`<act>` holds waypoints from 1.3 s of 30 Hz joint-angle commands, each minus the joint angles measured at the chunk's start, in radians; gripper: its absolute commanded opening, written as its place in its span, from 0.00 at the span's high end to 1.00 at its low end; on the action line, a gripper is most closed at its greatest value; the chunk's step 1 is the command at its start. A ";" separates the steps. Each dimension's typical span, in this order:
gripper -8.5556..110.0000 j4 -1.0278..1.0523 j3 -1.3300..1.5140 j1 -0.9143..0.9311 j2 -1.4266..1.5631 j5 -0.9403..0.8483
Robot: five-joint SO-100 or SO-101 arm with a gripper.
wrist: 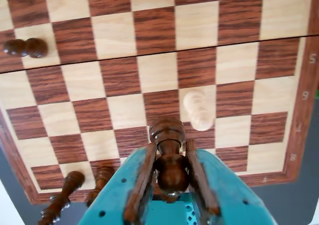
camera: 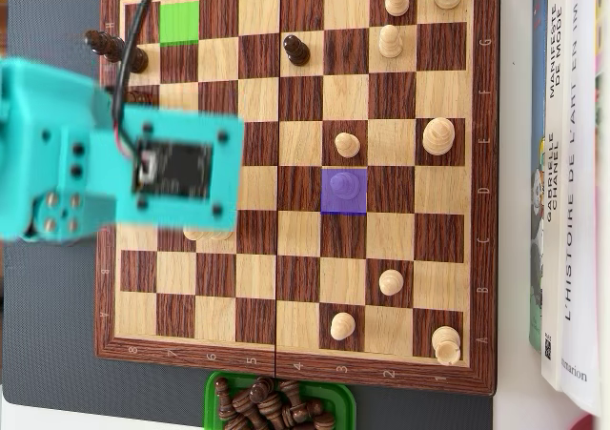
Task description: Play chess
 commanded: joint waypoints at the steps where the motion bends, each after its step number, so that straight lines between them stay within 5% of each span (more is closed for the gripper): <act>1: 0.90 0.002 -0.052 0.112 0.011 -0.083; 20: 0.90 -0.008 -0.380 0.515 -0.492 -0.411; 39: 0.84 0.003 -0.690 0.591 -0.890 -0.503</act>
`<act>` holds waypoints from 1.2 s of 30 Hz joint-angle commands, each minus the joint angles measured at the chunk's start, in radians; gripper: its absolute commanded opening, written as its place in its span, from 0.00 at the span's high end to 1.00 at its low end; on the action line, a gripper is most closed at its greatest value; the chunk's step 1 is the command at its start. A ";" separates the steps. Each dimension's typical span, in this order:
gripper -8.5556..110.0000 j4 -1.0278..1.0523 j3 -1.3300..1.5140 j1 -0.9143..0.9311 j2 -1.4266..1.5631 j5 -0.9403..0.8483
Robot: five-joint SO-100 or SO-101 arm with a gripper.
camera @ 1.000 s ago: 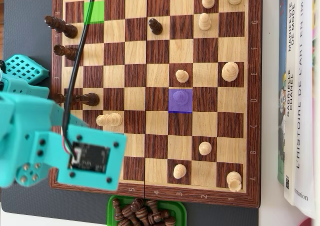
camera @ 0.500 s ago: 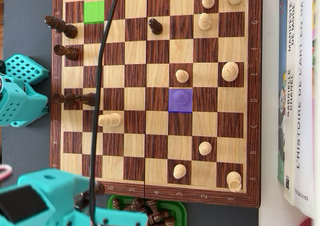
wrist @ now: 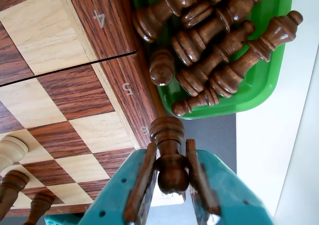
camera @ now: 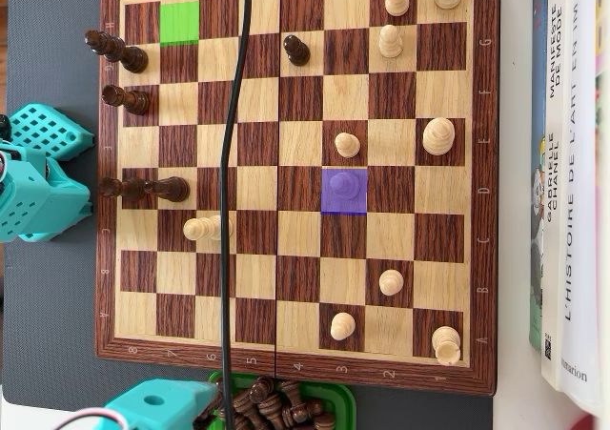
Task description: Play chess
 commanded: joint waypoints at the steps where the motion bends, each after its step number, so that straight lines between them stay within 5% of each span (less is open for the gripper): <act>1: 0.83 0.003 -0.049 0.002 0.009 -0.008; 21: 0.81 0.040 -0.044 -0.137 0.207 0.008; 36: 0.81 0.086 0.137 -0.586 0.497 0.322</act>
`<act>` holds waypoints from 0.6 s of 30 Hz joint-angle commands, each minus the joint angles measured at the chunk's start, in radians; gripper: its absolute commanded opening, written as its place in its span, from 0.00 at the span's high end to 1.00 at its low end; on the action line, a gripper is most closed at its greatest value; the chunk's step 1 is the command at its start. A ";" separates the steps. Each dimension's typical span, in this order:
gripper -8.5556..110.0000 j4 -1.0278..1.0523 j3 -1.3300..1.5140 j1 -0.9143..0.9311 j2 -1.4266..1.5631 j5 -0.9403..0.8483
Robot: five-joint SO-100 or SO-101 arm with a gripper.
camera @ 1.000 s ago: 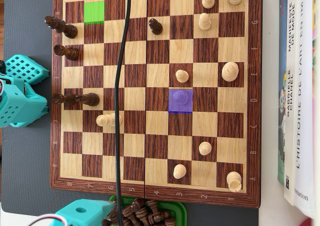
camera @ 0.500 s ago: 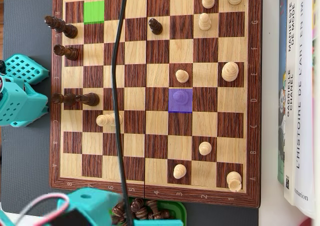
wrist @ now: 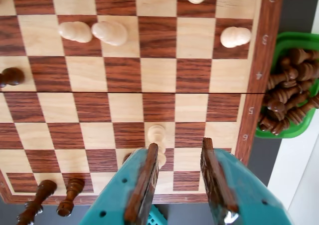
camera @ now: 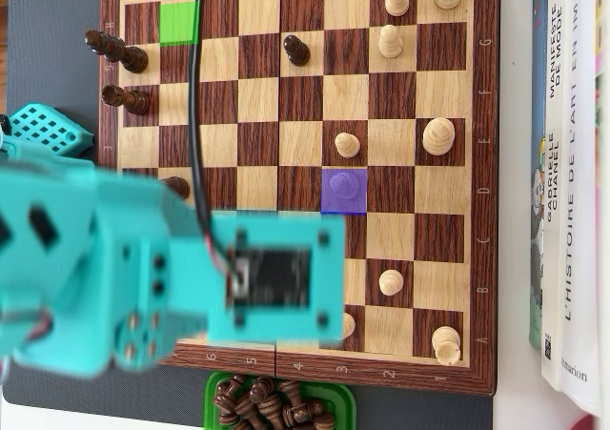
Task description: Play chess
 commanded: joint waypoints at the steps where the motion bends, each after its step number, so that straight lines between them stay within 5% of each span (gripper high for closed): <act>1: 0.81 -0.002 0.014 -0.071 0.052 0.054; 18: 0.81 -0.107 -0.051 -0.202 -0.132 0.183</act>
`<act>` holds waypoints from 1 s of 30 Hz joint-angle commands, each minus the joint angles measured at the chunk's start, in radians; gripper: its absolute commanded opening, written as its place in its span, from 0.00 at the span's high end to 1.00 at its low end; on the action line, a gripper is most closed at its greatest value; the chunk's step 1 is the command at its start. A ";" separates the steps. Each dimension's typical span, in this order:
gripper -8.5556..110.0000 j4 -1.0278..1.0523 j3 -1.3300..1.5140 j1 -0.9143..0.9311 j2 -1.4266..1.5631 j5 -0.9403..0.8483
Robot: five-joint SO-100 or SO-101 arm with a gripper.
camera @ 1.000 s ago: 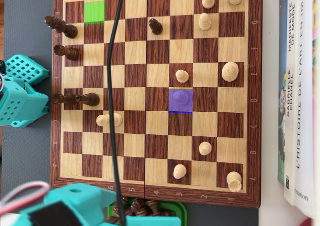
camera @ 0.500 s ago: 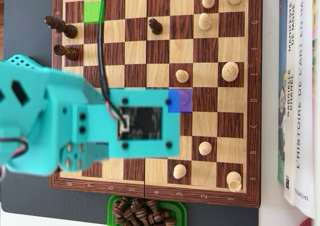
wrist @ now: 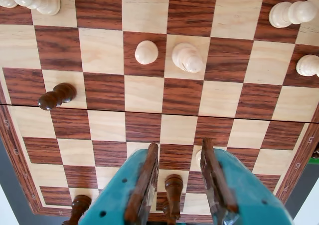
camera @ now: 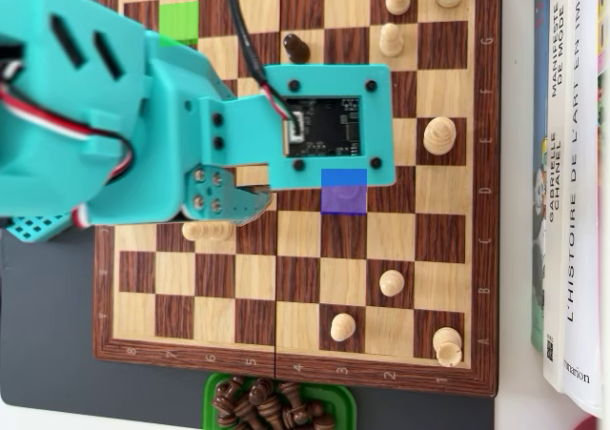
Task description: Play chess
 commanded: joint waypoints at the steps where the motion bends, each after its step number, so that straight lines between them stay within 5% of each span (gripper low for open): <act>1: 0.81 -0.012 -0.084 0.011 -0.025 0.008; 30: 0.78 -0.018 -0.229 -0.003 -0.198 0.043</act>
